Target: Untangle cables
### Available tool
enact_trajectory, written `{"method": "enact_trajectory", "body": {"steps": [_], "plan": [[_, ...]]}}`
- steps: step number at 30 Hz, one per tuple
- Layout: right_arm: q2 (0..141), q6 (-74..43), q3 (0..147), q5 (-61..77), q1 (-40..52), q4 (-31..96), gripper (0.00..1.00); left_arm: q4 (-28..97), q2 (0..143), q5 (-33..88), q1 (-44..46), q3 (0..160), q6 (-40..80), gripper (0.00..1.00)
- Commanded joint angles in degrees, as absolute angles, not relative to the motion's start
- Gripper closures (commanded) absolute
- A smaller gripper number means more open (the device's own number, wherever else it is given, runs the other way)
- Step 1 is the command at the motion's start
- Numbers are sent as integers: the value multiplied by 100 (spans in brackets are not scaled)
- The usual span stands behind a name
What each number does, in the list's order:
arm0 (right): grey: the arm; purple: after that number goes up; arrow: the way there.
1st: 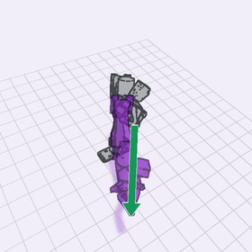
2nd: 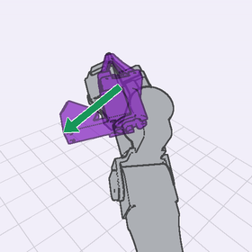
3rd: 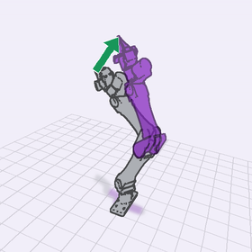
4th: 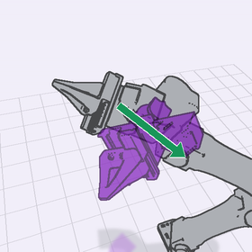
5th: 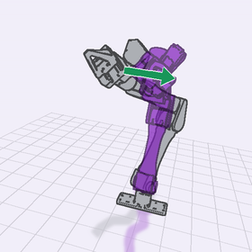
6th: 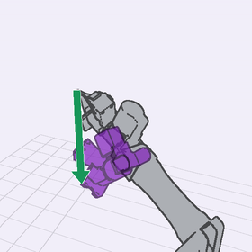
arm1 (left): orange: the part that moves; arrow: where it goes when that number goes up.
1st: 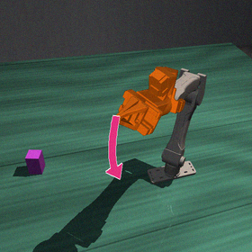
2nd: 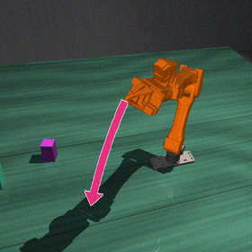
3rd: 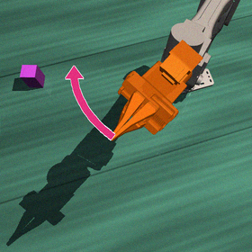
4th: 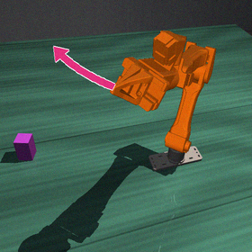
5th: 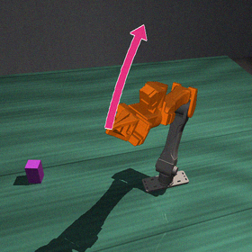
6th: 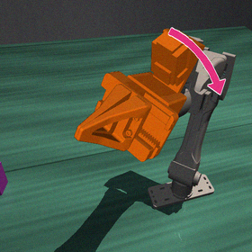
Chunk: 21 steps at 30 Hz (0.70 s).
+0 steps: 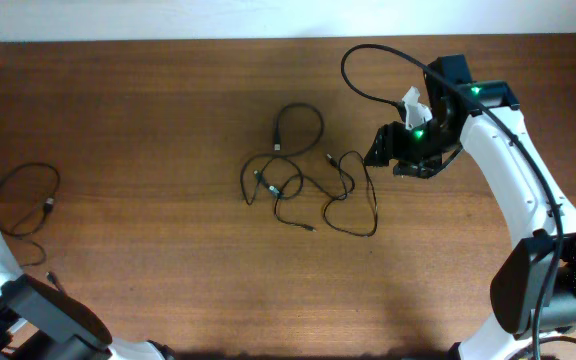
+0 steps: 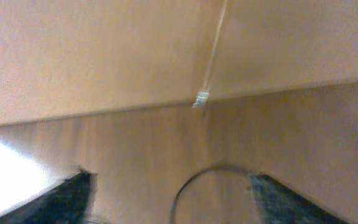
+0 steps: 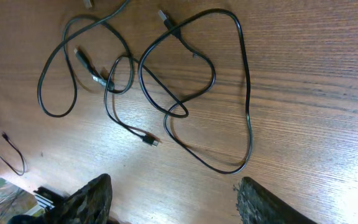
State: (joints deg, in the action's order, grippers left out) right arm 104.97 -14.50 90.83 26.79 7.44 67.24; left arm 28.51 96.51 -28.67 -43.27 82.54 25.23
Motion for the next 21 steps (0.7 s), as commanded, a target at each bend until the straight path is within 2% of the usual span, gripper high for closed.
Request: {"method": "enact_trajectory", "body": {"steps": [1,3,6,8,10,11,13,17,21], "plan": [[10541,-1372,9091,2626,746,6729,34,3472,9701,-2845,-4368,8239,2349,33],[10541,-1223,9091,2626,746,6740,34,3479,9684,-2672,-4362,8241,2344,27],[10541,-1223,9091,2626,746,6737,34,3306,9223,-810,-4132,8246,1667,26],[10541,-1223,9091,2626,744,6729,35,3291,8527,582,-3767,8248,1485,18],[10541,-1223,9091,2626,744,6766,34,3684,8147,2123,-3380,8246,1485,14],[10541,-1223,9091,2626,744,6775,34,4062,8156,2534,-2980,8246,1330,15],[10541,-1223,9091,2626,746,6777,34,4370,8202,2526,-2333,8246,827,21],[10541,-1223,9091,2626,749,6820,34,4613,8748,2510,-598,8243,-23,18],[10541,-1223,9091,2624,749,6820,34,4504,9647,2429,580,8246,-355,18]]}}
